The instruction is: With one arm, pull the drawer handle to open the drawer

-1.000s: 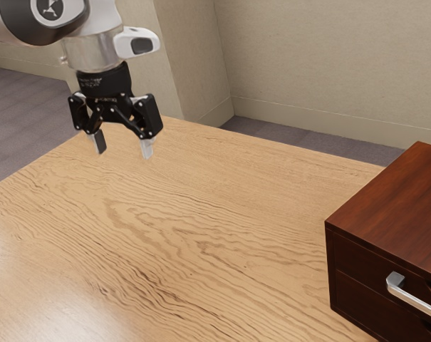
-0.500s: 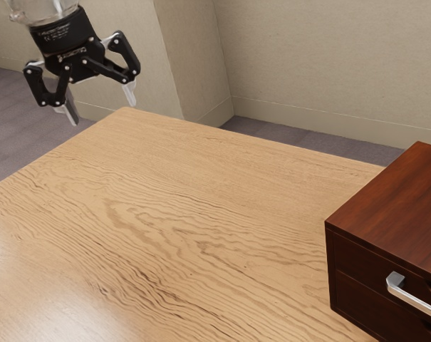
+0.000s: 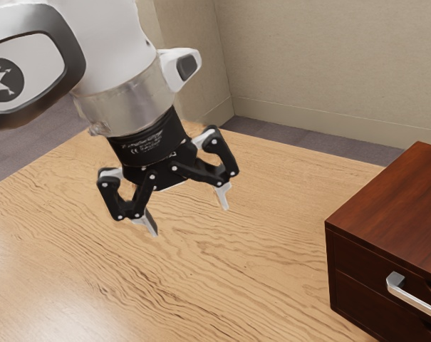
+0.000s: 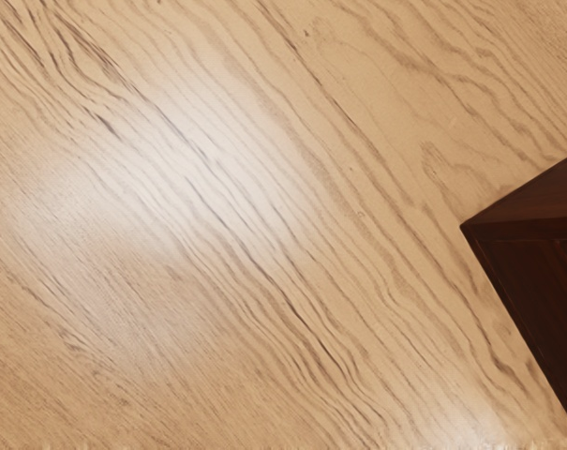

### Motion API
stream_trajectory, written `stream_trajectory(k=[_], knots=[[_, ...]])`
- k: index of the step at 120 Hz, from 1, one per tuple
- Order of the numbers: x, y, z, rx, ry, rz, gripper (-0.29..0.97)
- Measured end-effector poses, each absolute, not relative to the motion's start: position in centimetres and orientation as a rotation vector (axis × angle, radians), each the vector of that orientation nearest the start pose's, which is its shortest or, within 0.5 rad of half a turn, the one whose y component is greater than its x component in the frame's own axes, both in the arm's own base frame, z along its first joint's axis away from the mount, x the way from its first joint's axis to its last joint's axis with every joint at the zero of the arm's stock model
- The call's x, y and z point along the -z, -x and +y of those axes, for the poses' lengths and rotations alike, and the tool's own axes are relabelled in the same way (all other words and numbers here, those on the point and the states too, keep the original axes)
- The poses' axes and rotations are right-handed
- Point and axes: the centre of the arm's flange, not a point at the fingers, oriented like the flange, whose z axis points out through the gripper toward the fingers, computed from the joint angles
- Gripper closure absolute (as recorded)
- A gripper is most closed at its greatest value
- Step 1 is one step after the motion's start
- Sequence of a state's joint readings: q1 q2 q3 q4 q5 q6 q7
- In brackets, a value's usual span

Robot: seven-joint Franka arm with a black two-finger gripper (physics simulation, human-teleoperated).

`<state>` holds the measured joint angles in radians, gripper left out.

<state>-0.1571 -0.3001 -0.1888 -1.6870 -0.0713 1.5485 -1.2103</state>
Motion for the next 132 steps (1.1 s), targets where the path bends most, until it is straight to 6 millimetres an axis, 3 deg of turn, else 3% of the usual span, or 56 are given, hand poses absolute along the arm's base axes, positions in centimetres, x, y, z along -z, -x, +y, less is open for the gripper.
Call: stream_trajectory(k=[24, 48, 89, 111, 132], knots=[[-68.4, -40.6, -24.1, 0.241, 3.012, -1.383, 0.0], [-65.9, -40.8, -28.1, 0.258, 3.061, -1.447, 0.0], [-63.3, -44.0, -32.0, 0.257, 3.123, -1.574, 0.0], [-63.1, -45.7, -32.6, 0.237, 3.123, -1.644, 0.0], [-62.1, -45.8, -33.1, 0.239, 3.12, -1.679, 0.0]])
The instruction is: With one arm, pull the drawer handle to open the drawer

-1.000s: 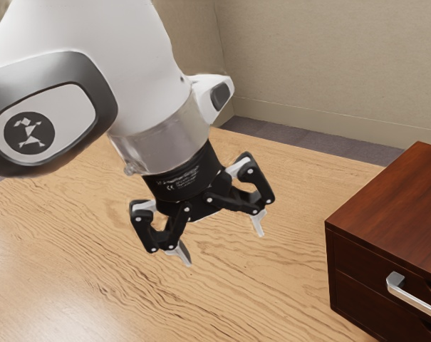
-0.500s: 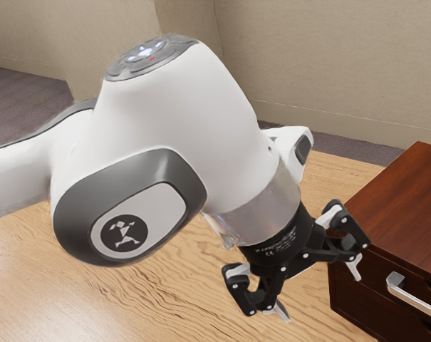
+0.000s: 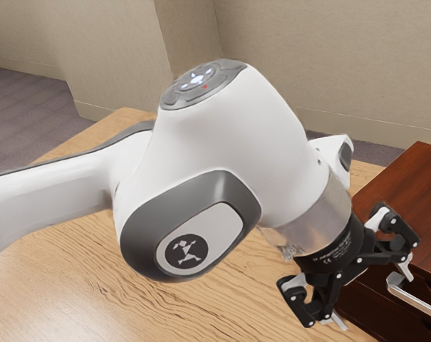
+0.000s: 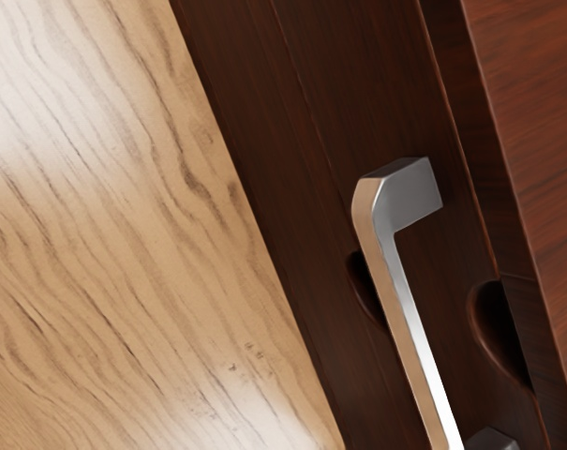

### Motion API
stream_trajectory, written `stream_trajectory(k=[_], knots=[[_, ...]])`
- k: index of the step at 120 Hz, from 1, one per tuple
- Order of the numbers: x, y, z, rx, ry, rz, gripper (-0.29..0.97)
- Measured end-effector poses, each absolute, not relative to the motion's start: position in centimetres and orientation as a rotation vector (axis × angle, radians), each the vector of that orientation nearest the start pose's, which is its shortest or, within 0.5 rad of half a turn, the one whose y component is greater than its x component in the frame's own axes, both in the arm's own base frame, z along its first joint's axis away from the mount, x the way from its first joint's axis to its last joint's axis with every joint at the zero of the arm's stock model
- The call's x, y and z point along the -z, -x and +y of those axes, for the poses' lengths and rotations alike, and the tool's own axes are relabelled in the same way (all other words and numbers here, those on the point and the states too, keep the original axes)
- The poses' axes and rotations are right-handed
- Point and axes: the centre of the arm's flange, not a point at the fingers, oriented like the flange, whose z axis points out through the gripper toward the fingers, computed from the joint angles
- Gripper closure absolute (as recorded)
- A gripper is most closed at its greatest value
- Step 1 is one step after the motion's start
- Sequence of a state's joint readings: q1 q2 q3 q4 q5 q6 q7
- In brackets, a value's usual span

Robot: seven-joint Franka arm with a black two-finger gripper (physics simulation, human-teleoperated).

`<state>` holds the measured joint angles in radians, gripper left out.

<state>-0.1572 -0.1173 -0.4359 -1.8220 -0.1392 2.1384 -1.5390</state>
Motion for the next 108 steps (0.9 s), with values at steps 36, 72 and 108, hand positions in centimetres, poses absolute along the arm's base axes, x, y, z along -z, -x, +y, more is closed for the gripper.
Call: stream_trajectory(k=[36, 72, 108], knots=[[-59.6, -45.4, -35.1, 0.234, 3.149, -1.689, 0.0], [-57.2, -47.9, -35.2, 0.21, 3.148, -1.767, 0.0], [-56.7, -48.6, -35.2, 0.223, 3.156, -1.81, 0.0]])
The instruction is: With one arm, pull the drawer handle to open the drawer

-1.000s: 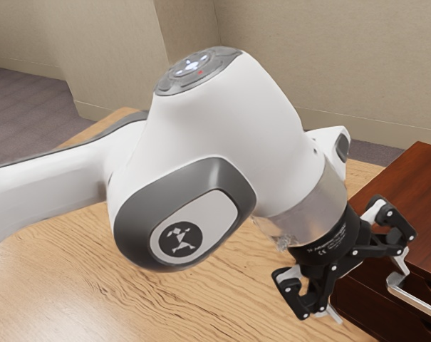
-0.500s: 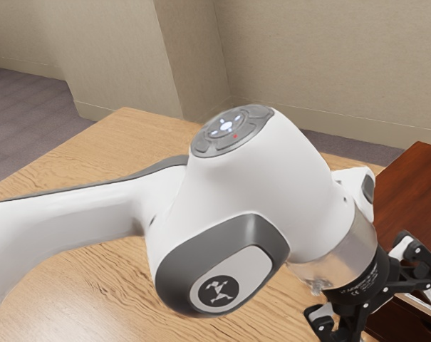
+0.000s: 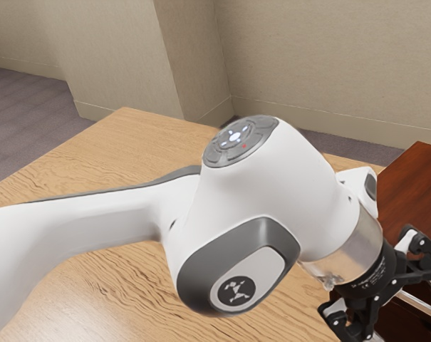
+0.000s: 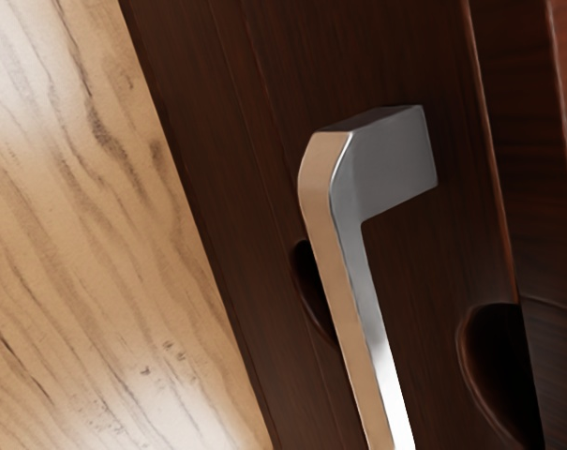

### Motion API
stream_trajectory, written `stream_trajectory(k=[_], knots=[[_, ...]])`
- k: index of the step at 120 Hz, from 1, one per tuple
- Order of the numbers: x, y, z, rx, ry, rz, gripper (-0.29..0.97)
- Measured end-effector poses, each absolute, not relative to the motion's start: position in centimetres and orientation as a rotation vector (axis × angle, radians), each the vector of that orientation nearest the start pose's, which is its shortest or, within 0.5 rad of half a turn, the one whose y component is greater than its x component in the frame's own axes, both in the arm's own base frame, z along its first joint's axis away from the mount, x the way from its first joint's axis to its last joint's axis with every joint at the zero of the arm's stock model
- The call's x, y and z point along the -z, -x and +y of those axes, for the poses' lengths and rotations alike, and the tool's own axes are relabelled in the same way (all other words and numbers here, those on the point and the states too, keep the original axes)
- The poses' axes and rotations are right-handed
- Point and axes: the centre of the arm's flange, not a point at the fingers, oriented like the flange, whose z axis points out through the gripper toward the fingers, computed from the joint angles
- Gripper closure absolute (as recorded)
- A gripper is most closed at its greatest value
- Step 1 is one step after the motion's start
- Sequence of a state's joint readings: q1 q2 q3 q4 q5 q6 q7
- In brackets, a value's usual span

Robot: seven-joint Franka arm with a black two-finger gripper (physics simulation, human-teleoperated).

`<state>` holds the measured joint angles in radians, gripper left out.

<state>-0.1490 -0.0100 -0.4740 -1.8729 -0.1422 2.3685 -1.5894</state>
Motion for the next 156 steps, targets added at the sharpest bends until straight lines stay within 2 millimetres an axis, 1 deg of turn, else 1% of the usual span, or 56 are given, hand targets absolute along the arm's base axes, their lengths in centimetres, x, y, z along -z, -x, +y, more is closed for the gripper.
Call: stream_trajectory(k=[38, 52, 73, 106, 114, 128, 156], knots=[[-56.2, -48.7, -35.5, -0.156, -2.274, 1.312, 0.0], [-55.4, -48.9, -35.8, -0.142, -2.278, 1.316, 0.0], [-54.8, -49.2, -35.9, -0.134, -2.276, 1.321, 0.01], [-54.6, -49.6, -35.5, -0.136, -2.267, 1.332, 0.02], [-54.0, -49.5, -35.5, -0.133, -2.271, 1.337, 0.03], [-53.9, -49.6, -35.3, -0.137, -2.265, 1.341, 0.09], [-54.4, -49.6, -34.9, -0.15, -2.255, 1.344, 0.32]])
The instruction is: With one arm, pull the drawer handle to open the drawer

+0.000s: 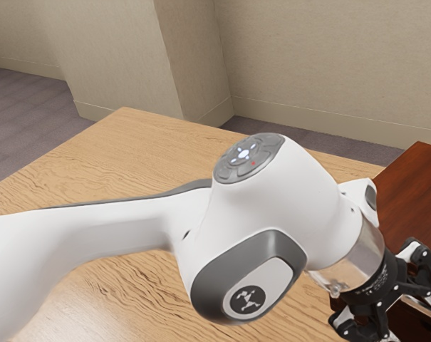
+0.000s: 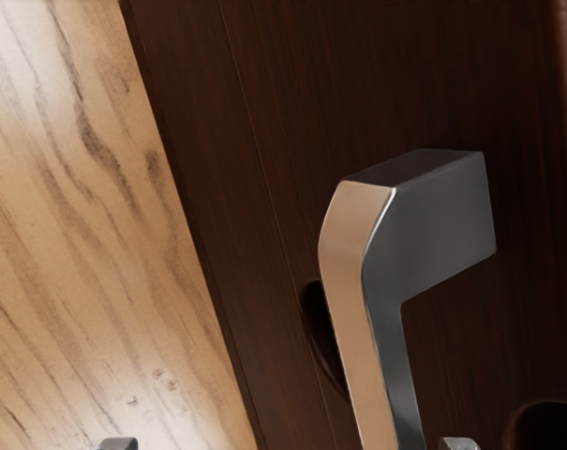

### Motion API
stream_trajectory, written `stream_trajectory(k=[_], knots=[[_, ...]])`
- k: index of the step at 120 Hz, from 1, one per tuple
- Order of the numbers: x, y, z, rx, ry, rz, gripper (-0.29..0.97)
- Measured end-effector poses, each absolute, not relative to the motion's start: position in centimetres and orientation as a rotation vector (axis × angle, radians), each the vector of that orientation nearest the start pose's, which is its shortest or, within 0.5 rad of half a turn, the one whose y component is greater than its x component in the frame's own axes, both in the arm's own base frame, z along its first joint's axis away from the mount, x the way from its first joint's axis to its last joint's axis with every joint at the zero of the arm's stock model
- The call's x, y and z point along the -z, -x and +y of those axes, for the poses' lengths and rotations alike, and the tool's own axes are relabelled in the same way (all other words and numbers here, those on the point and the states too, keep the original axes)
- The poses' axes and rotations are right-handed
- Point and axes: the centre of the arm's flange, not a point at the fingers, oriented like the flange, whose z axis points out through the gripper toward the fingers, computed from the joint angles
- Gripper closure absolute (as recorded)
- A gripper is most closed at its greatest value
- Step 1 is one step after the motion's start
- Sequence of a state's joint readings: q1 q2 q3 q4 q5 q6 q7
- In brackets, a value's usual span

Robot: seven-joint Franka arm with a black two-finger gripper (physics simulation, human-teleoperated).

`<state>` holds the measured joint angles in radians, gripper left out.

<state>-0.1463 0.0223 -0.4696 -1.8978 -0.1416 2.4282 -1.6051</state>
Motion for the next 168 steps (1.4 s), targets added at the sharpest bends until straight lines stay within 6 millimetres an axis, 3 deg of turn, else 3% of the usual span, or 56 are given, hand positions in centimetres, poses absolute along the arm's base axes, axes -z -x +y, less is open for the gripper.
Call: stream_trajectory(k=[69, 129, 168], knots=[[-55.1, -48.4, -34.9, -0.155, -2.278, 1.344, 0.72], [-55.2, -45.2, -34.4, -0.191, -2.306, 1.336, 0.79], [-55.4, -43.6, -33.0, -0.235, -2.295, 1.352, 0.79]])
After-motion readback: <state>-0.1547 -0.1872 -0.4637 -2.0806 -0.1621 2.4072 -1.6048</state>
